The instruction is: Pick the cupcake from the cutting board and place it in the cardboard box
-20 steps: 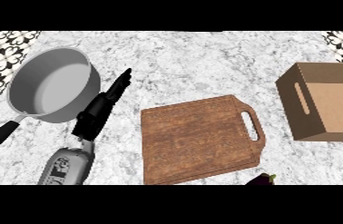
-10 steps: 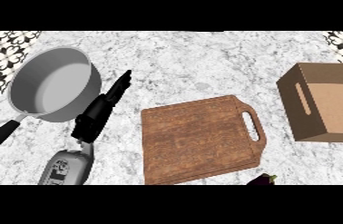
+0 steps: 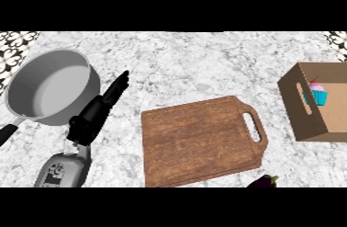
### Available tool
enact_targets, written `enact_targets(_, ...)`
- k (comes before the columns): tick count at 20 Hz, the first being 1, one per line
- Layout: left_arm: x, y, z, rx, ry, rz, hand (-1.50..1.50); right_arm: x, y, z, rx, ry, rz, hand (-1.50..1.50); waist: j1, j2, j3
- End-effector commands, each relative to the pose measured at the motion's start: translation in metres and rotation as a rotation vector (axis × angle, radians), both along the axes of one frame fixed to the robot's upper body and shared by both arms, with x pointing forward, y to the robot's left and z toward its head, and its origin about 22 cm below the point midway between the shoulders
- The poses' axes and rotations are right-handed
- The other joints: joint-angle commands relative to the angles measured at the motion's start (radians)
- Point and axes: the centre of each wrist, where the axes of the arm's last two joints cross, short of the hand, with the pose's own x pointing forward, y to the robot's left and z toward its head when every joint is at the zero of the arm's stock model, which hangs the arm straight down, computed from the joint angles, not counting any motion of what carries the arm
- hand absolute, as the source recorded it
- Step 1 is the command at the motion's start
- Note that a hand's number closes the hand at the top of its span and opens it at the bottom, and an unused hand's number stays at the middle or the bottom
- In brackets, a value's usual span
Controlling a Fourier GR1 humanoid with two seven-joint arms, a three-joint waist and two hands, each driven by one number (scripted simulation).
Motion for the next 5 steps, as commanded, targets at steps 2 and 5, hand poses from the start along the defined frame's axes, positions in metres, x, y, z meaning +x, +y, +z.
enact_targets(2,-0.001,-0.007,-0.001,-0.005,0.001,0.010,0.00,-0.018,-0.027,-0.005,0.283,-0.158,-0.019,-1.50,-0.010,-0.001,0.001)
enact_targets(5,-0.003,0.002,0.007,0.001,-0.005,0.011,0.00,-0.036,-0.059,0.029,0.368,-0.205,-0.052,-1.50,-0.002,-0.001,0.001)
